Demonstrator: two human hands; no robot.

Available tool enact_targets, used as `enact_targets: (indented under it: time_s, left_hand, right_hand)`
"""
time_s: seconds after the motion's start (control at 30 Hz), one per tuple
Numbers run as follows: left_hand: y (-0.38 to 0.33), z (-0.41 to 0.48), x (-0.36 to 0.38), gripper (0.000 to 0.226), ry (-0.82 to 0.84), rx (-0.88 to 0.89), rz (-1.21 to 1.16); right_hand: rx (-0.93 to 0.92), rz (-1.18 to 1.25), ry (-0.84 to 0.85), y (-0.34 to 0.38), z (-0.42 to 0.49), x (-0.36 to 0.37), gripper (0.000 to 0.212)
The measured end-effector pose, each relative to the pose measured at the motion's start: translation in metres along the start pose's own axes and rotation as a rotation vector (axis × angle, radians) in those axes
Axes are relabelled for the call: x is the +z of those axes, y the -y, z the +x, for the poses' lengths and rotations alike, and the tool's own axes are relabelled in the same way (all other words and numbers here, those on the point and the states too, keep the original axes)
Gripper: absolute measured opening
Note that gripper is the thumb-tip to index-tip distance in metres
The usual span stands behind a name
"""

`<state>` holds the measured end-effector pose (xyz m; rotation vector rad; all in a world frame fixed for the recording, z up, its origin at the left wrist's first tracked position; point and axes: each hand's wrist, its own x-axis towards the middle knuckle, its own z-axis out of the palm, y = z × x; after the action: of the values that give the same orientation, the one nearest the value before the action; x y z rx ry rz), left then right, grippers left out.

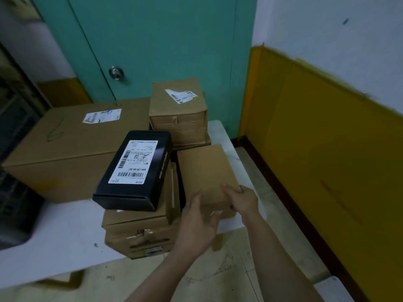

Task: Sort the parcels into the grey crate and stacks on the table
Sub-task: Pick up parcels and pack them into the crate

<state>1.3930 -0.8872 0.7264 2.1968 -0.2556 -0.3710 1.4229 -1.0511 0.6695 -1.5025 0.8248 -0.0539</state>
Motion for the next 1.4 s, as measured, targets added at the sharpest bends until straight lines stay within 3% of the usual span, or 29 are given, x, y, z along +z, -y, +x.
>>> enact_targets:
  time_s: [0.17,0.27,0.4,0.53,0.67,0.77,0.9,1.13,1.33,1.4]
  left_hand:
    - [0.004,0.021,0.014,0.083,0.003,-0.067,0.004]
    - [0.000,0.035,0.022,0.091,0.027,-0.194,-0.183]
    - [-0.011,0.043,0.028,0.075,0.051,-0.313,-0.296]
    - [-0.030,0.037,0.015,0.070,0.006,-0.186,-0.292]
    - [-0.063,0.027,-0.017,0.073,-0.096,0.064,-0.320]
    - [-0.088,0.022,-0.053,0.078,-0.218,0.243,-0.404]
    - [-0.112,0.006,-0.113,0.068,-0.431,0.400,-0.501]
    - [-0.091,-0.024,-0.210,0.069,-0.678,0.469,-0.746]
    - [-0.020,-0.051,-0.296,0.064,-0.886,0.381,-0.778]
    - [0.013,-0.061,-0.324,0.051,-0.957,0.335,-0.726]
  right_hand:
    - [-0.035,0.018,-0.046,-0.012,-0.003,-0.027,0.025]
    - [-0.039,0.077,-0.055,-0.017,-0.014,-0.042,0.017]
    - [-0.041,0.101,-0.096,-0.023,-0.033,-0.054,0.013]
    - [-0.143,0.148,-0.127,-0.001,-0.054,-0.063,0.013]
    - [-0.302,0.183,-0.168,0.052,-0.077,-0.070,0.030]
    - [-0.466,0.172,-0.223,0.099,-0.098,-0.061,0.025]
    - [-0.660,0.204,-0.205,0.158,-0.132,-0.019,0.031]
    - [-0.838,0.244,0.008,0.208,-0.194,0.071,0.041]
    - [-0.840,0.121,0.151,0.205,-0.234,0.171,0.043]
    - [-0.840,0.091,0.224,0.198,-0.249,0.207,0.043]
